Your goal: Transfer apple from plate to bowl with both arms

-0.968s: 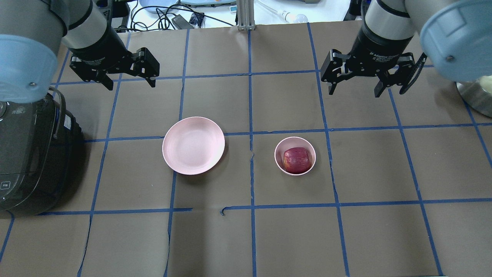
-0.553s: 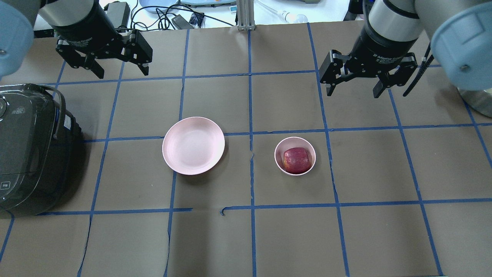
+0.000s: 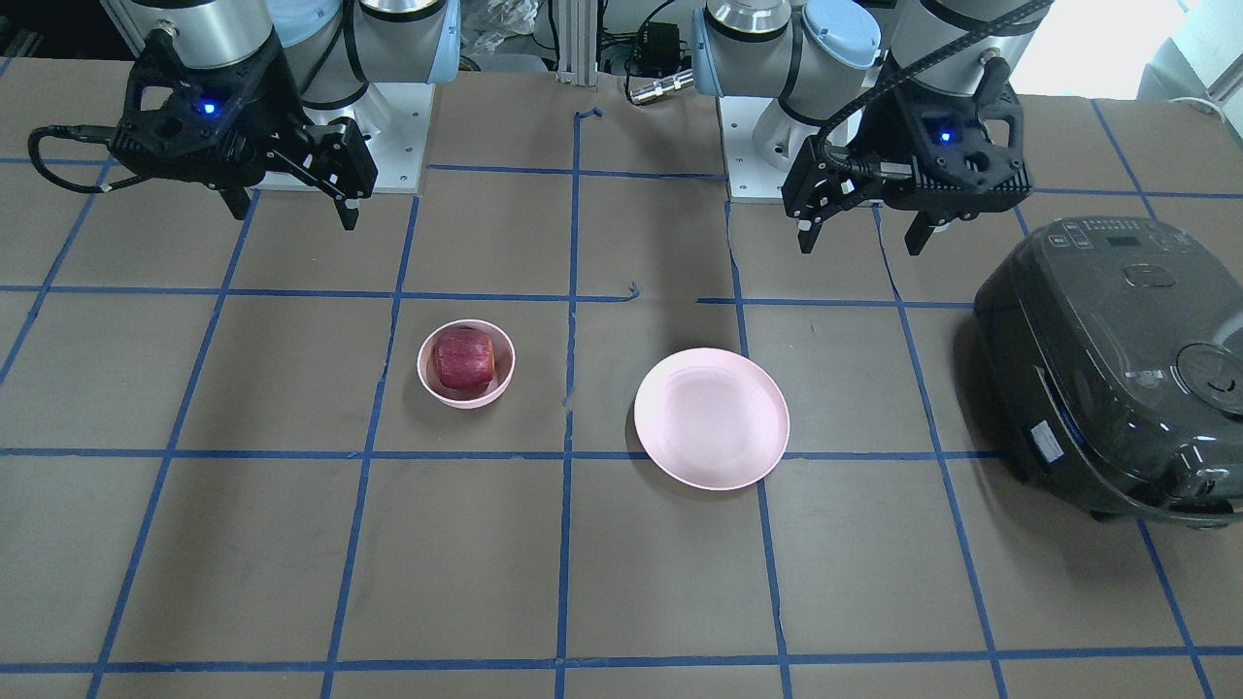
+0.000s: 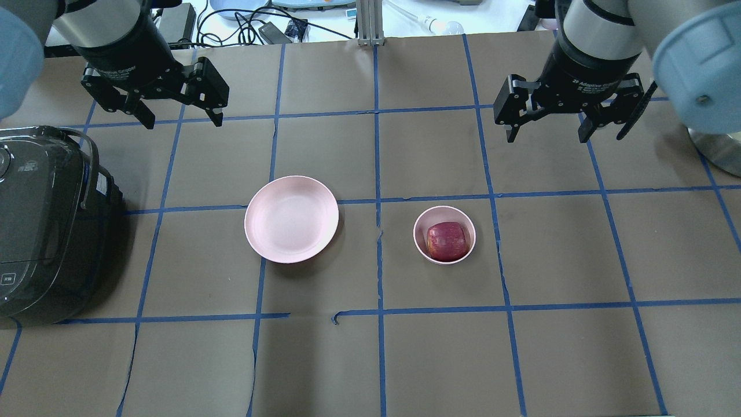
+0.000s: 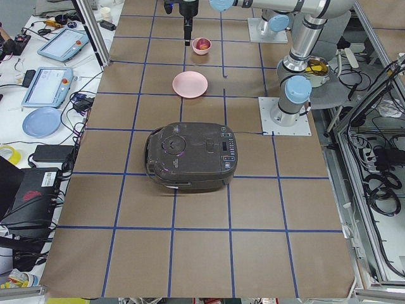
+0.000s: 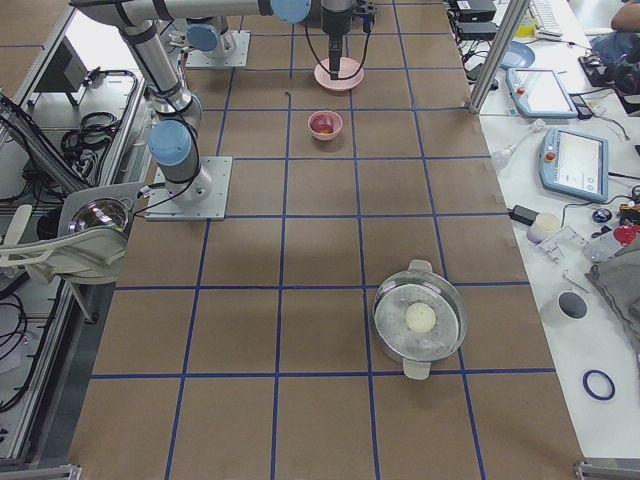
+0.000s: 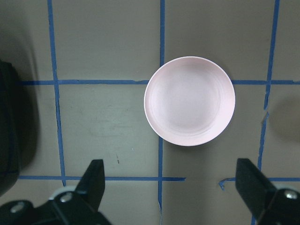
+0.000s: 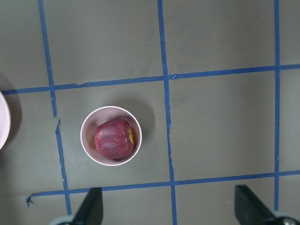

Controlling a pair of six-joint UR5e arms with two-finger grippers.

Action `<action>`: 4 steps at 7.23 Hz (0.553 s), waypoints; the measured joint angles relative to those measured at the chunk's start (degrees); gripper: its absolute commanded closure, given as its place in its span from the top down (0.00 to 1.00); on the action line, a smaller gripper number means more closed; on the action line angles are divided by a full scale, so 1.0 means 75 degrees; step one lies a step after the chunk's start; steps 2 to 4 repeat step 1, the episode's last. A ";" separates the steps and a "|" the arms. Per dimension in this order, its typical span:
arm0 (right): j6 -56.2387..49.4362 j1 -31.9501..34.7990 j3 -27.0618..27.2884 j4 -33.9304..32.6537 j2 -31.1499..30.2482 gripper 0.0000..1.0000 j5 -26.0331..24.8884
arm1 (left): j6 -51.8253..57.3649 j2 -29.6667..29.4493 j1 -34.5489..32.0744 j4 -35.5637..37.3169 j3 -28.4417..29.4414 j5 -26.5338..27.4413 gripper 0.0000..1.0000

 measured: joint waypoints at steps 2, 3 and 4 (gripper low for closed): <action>-0.0013 -0.0008 -0.0007 0.0000 -0.0005 1.00 0.0014 | 0.0048 0.0011 0.0015 0.0003 0.0017 0.0008 1.00; -0.0013 -0.0008 -0.0007 0.0000 -0.0005 1.00 0.0014 | 0.0048 0.0011 0.0015 0.0003 0.0017 0.0008 1.00; -0.0013 -0.0008 -0.0007 0.0000 -0.0005 1.00 0.0014 | 0.0048 0.0011 0.0015 0.0003 0.0017 0.0008 1.00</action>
